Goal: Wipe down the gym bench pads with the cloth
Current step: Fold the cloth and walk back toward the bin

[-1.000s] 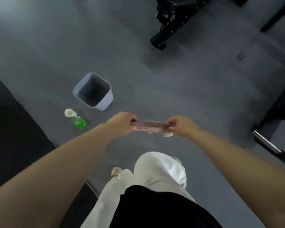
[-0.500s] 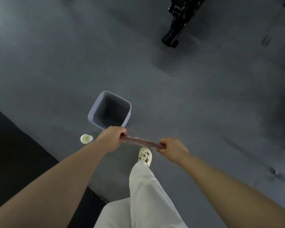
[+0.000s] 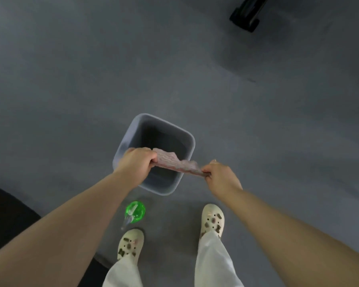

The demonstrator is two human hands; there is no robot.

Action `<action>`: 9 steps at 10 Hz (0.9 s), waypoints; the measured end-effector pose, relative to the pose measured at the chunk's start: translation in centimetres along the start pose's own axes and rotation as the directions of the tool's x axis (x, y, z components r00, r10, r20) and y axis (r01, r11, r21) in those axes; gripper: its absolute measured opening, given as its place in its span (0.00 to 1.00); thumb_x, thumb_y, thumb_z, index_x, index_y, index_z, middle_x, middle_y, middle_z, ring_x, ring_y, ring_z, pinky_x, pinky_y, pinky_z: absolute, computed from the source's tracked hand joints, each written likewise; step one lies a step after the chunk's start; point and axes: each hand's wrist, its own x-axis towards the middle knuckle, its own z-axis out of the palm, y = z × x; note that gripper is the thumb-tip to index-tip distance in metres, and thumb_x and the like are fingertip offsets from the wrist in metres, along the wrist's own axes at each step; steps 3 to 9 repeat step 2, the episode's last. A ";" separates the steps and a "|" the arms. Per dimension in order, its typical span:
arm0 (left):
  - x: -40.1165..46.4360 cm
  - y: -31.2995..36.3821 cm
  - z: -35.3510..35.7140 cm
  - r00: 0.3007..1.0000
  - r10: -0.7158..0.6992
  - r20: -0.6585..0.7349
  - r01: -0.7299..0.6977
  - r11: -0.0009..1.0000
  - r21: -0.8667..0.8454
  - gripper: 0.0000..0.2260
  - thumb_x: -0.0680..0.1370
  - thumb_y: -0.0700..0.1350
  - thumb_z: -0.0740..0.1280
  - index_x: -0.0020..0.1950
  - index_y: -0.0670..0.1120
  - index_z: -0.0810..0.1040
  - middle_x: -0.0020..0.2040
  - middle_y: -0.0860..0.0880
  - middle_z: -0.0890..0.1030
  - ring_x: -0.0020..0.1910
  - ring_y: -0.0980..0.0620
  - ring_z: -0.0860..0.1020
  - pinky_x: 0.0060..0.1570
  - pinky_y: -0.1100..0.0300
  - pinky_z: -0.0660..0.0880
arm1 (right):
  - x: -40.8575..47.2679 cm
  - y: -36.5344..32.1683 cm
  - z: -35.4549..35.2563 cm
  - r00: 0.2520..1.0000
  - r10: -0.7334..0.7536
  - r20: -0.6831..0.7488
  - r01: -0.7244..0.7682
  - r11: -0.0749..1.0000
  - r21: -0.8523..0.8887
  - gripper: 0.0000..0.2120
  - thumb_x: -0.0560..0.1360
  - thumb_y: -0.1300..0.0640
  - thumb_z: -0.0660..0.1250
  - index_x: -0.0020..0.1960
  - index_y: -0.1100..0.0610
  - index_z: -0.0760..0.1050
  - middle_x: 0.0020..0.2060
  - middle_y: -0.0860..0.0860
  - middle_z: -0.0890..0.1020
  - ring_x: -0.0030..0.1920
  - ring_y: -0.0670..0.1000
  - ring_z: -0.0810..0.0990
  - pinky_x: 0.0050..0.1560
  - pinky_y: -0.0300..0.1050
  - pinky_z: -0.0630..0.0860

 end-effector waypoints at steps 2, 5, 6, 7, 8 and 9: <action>-1.2 -2.3 6.7 0.949 0.075 0.305 -0.096 0.994 0.054 0.17 0.77 0.44 0.63 0.65 0.50 0.73 0.63 0.50 0.76 0.62 0.48 0.73 0.58 0.56 0.67 | 1.2 3.1 9.2 0.952 0.110 0.285 -0.111 0.994 -0.012 0.28 0.75 0.62 0.65 0.73 0.50 0.64 0.71 0.55 0.66 0.65 0.58 0.72 0.61 0.45 0.71; -1.2 -2.3 6.7 0.949 0.075 0.305 -0.096 0.994 0.054 0.17 0.77 0.44 0.63 0.65 0.50 0.73 0.63 0.50 0.76 0.62 0.48 0.73 0.58 0.56 0.67 | 1.2 3.1 9.2 0.952 0.110 0.285 -0.111 0.994 -0.012 0.28 0.75 0.62 0.65 0.73 0.50 0.64 0.71 0.55 0.66 0.65 0.58 0.72 0.61 0.45 0.71; -1.2 -2.3 6.7 0.949 0.075 0.305 -0.096 0.994 0.054 0.17 0.77 0.44 0.63 0.65 0.50 0.73 0.63 0.50 0.76 0.62 0.48 0.73 0.58 0.56 0.67 | 1.2 3.1 9.2 0.952 0.110 0.285 -0.111 0.994 -0.012 0.28 0.75 0.62 0.65 0.73 0.50 0.64 0.71 0.55 0.66 0.65 0.58 0.72 0.61 0.45 0.71; -1.2 -2.3 6.7 0.949 0.075 0.305 -0.096 0.994 0.054 0.17 0.77 0.44 0.63 0.65 0.50 0.73 0.63 0.50 0.76 0.62 0.48 0.73 0.58 0.56 0.67 | 1.2 3.1 9.2 0.952 0.110 0.285 -0.111 0.994 -0.012 0.28 0.75 0.62 0.65 0.73 0.50 0.64 0.71 0.55 0.66 0.65 0.58 0.72 0.61 0.45 0.71; -1.2 -2.3 6.7 0.949 0.075 0.305 -0.096 0.994 0.054 0.17 0.77 0.44 0.63 0.65 0.50 0.73 0.63 0.50 0.76 0.62 0.48 0.73 0.58 0.56 0.67 | 1.2 3.1 9.2 0.952 0.110 0.285 -0.111 0.994 -0.012 0.28 0.75 0.62 0.65 0.73 0.50 0.64 0.71 0.55 0.66 0.65 0.58 0.72 0.61 0.45 0.71; -1.2 -2.3 6.7 0.949 0.075 0.305 -0.096 0.994 0.054 0.17 0.77 0.44 0.63 0.65 0.50 0.73 0.63 0.50 0.76 0.62 0.48 0.73 0.58 0.56 0.67 | 1.2 3.1 9.2 0.952 0.110 0.285 -0.111 0.994 -0.012 0.28 0.75 0.62 0.65 0.73 0.50 0.64 0.71 0.55 0.66 0.65 0.58 0.72 0.61 0.45 0.71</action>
